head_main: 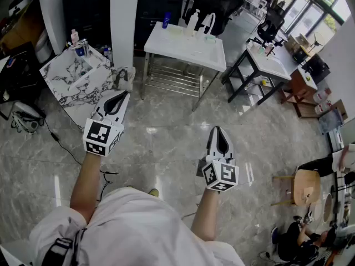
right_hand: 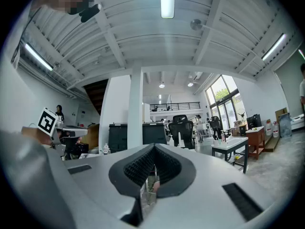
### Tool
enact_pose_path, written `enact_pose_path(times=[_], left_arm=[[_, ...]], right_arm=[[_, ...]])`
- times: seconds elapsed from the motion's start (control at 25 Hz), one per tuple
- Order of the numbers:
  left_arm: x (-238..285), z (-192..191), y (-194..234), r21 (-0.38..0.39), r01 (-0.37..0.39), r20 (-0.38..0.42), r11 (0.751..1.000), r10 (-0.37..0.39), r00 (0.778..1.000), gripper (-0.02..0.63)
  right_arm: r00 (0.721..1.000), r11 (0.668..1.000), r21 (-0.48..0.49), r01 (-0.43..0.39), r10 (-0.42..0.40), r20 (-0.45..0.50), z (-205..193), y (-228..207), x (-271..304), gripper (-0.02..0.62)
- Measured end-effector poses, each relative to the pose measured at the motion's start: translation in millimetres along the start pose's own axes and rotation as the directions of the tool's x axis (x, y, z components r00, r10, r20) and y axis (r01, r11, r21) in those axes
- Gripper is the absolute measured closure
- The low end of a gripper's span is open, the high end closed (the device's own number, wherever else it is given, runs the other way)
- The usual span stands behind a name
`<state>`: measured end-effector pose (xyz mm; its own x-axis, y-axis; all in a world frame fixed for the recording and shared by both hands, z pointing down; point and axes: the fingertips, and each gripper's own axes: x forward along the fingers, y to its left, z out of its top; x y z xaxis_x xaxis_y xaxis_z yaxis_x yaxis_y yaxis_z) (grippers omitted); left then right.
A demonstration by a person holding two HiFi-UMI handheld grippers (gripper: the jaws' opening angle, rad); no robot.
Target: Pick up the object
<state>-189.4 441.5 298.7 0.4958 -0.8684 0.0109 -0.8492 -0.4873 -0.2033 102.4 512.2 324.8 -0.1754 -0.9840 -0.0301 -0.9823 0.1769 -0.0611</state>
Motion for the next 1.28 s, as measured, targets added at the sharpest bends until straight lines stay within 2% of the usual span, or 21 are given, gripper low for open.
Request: enact_pose_path(times=[0.36, 0.84, 1.12, 1.28], left_arm=[[-2.7, -5.0, 2.0, -0.002, 0.003, -0.010, 1.000, -0.003, 1.000, 0.584], [-5.4, -5.8, -2.7, 0.001, -0.009, -0.020, 1.000, 0.009, 1.000, 0.584], [-1.8, -2.8, -11.3, -0.011, 0.011, -0.030, 1.000, -0.011, 0.999, 0.583], [6.3, -3.1, -21.5, -0.015, 0.018, -0.039, 1.000, -0.019, 0.999, 0.550]], right_arm=[[1.000, 1.000, -0.017, -0.021, 0.021, -0.006, -3.0, 12.9, 2.7, 0.589], [0.999, 0.999, -0.004, -0.036, 0.036, -0.005, -6.6, 10.8, 2.8, 0.589], [0.999, 0.999, -0.013, -0.043, 0.043, 0.002, -2.6, 7.4, 4.9, 0.589], [0.999, 0.998, -0.009, -0.054, 0.054, -0.004, -5.1, -1.5, 7.8, 0.589]])
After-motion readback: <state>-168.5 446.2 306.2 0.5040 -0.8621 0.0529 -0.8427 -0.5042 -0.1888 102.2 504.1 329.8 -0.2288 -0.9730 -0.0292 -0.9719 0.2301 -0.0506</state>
